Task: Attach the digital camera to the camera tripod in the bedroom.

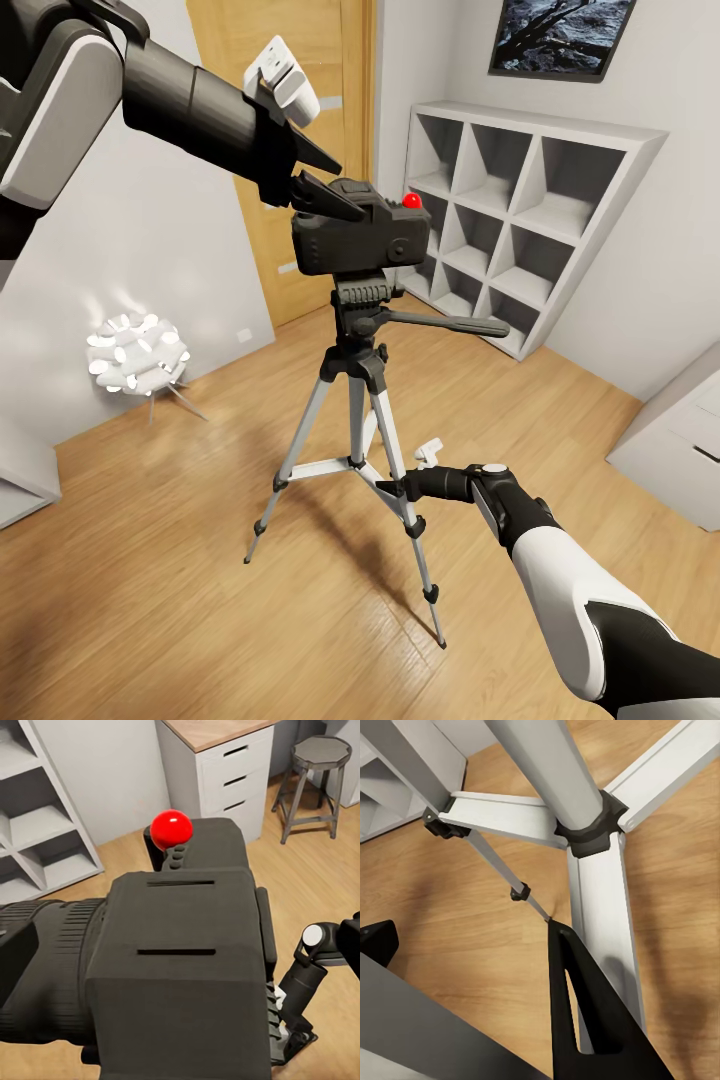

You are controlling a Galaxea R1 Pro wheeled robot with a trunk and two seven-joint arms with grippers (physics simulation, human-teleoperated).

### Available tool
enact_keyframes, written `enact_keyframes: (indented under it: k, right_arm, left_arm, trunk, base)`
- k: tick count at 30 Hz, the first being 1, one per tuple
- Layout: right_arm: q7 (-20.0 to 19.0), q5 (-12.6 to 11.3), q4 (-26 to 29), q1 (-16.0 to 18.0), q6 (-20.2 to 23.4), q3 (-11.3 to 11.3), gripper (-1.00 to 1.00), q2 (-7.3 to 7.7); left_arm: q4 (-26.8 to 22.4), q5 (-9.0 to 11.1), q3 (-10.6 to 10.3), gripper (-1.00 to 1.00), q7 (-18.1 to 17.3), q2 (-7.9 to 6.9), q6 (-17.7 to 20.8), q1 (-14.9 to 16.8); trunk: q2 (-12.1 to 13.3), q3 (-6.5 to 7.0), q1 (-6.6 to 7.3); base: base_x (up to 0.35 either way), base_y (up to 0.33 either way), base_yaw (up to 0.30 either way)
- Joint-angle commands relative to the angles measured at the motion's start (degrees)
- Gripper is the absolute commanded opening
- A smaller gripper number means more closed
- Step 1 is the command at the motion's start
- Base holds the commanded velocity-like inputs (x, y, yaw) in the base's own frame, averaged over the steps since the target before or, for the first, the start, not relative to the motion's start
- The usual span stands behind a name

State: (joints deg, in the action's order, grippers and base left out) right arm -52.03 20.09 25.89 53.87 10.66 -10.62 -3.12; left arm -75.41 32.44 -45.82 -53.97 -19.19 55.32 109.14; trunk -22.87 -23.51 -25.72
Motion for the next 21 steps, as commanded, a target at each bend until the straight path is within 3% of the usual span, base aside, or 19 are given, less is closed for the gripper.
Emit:
enact_keyframes:
  k: [1,11,16,18,21]
  right_arm:
    - [4.19,3.11,-0.84,-0.61,0.5,-0.02,-1.0,-0.05]
    - [4.15,3.11,-0.84,-0.61,0.5,-0.02,-1.0,-0.05]
    - [4.13,3.11,-0.84,-0.61,0.46,-0.02,-1.0,-0.05]
    - [4.13,3.11,-0.84,-0.61,0.45,-0.02,-1.0,-0.05]
    - [4.13,3.09,-0.84,-0.61,0.42,-0.02,-1.0,-0.03]
  left_arm:
    - [0.0,0.18,-0.12,1.0,-0.01,-0.05,0.22,0.11]
    - [0.78,0.27,0.05,1.0,0.16,-0.41,0.33,0.11]
    - [3.58,0.38,0.37,1.0,0.3,-0.9,0.38,0.11]
    - [4.68,0.42,0.45,1.0,0.32,-1.38,0.39,0.11]
    - [6.66,0.7,0.56,1.0,0.39,-3.42,0.4,0.11]
  trunk:
    - [-0.05,-0.12,-0.07]
    - [-0.05,-0.12,-0.07]
    - [-0.05,-0.12,-0.07]
    - [-0.05,-0.12,-0.07]
    - [-0.05,-0.12,-0.07]
  base:
    - [0.0,0.0,0.0]
    - [0.0,0.0,0.0]
    - [0.0,0.0,0.0]
    - [0.0,0.0,0.0]
    - [0.0,0.0,0.0]
